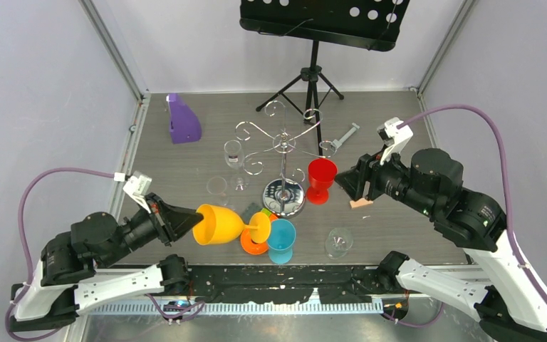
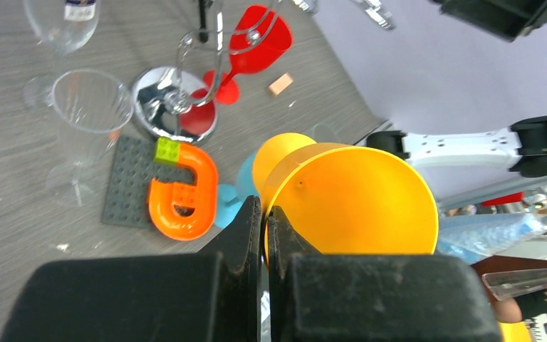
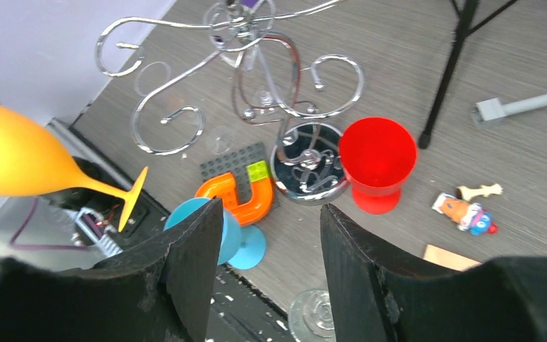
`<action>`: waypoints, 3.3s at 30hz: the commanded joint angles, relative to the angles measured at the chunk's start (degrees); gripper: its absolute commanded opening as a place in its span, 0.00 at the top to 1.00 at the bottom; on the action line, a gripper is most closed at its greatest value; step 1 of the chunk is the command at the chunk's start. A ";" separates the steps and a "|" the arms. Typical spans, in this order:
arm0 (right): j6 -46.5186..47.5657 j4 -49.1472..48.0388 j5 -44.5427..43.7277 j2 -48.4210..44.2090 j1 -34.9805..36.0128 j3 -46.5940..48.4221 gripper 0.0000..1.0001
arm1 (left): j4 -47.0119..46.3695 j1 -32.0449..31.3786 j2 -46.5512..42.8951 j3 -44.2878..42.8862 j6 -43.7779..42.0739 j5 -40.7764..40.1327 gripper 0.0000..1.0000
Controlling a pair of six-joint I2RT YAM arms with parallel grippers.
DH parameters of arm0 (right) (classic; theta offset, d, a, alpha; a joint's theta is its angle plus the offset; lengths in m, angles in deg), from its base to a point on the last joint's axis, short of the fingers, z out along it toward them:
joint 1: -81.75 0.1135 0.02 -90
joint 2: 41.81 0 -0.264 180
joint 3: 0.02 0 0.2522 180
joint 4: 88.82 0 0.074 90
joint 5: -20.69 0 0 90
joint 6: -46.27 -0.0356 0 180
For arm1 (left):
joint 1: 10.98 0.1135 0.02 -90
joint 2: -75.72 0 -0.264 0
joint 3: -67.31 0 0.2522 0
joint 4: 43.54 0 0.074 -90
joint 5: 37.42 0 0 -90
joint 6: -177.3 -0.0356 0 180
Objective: Place the wine glass upside down on the wine glass rack
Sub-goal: Adjust the wine glass.
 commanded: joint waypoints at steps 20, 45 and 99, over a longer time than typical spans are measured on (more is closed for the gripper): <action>-12.92 -2.01 21.29 1.73 -0.20 1.83 0.22 | -20.77 -0.26 16.93 -12.94 -10.75 8.51 1.00; -15.19 -3.61 25.39 -1.10 -0.22 -6.17 0.55 | -24.04 -0.91 29.31 -21.50 -15.00 10.33 1.00; 69.83 -24.84 38.56 -16.02 -0.22 -12.65 0.94 | -33.73 -1.23 29.54 -11.31 -15.75 16.65 0.41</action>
